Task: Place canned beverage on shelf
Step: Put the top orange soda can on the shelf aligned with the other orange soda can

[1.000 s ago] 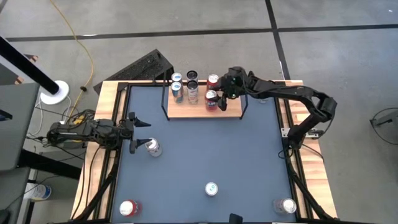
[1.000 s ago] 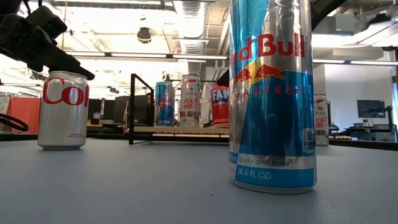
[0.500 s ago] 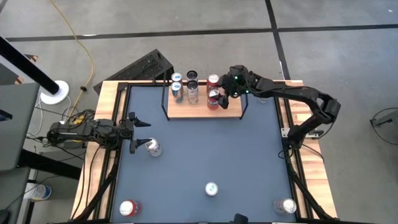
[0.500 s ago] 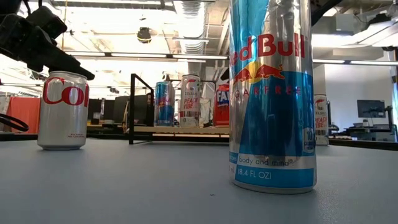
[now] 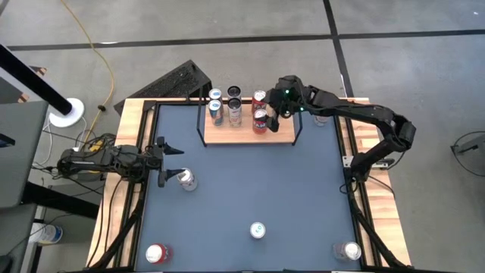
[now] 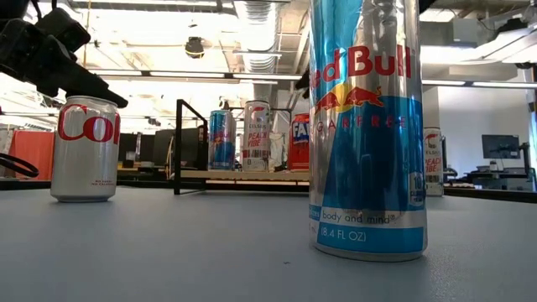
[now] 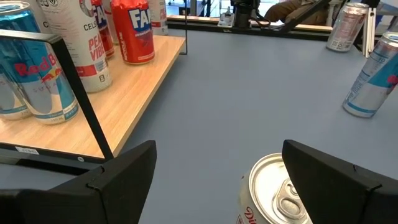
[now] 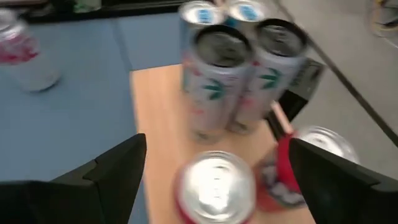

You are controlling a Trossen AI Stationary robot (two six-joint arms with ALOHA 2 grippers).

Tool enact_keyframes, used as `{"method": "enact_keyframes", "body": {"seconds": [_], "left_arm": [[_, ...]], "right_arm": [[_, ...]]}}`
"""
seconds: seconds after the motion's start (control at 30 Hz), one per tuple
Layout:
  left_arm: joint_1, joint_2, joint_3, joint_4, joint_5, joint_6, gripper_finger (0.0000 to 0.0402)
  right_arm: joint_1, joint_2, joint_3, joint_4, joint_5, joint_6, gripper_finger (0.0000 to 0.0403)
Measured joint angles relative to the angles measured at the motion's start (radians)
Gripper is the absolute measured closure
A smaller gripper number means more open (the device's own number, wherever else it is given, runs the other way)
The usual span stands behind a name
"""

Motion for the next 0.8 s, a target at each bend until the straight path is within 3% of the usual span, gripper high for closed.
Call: {"method": "enact_keyframes", "body": {"seconds": [0.17, 0.27, 0.4, 0.57, 0.6, 0.8], "left_arm": [[0.000, 0.000, 0.000, 0.000, 0.000, 0.006, 0.0065], [0.000, 0.000, 0.000, -0.002, 0.000, 0.005, 0.0065], [0.000, 0.000, 0.000, -0.002, 0.000, 0.005, 0.0065], [0.000, 0.000, 0.000, -0.001, 0.000, 0.004, 0.0065], [0.000, 0.000, 0.000, -0.001, 0.000, 0.004, 0.0065], [0.000, 0.000, 0.000, -0.001, 0.000, 0.004, 0.0065]], "right_arm": [[0.097, 0.000, 0.047, -0.083, 0.000, 0.020, 0.0043], [0.170, 0.000, 0.041, -0.154, 0.056, 0.020, 0.0071], [0.241, -0.001, -0.016, -0.197, 0.189, 0.007, 0.0158], [0.235, 0.001, -0.099, -0.179, 0.298, 0.001, 0.0356], [0.228, 0.009, -0.110, -0.166, 0.313, -0.003, 0.0378], [0.198, 0.053, -0.114, -0.120, 0.336, -0.019, 0.0400]]}}
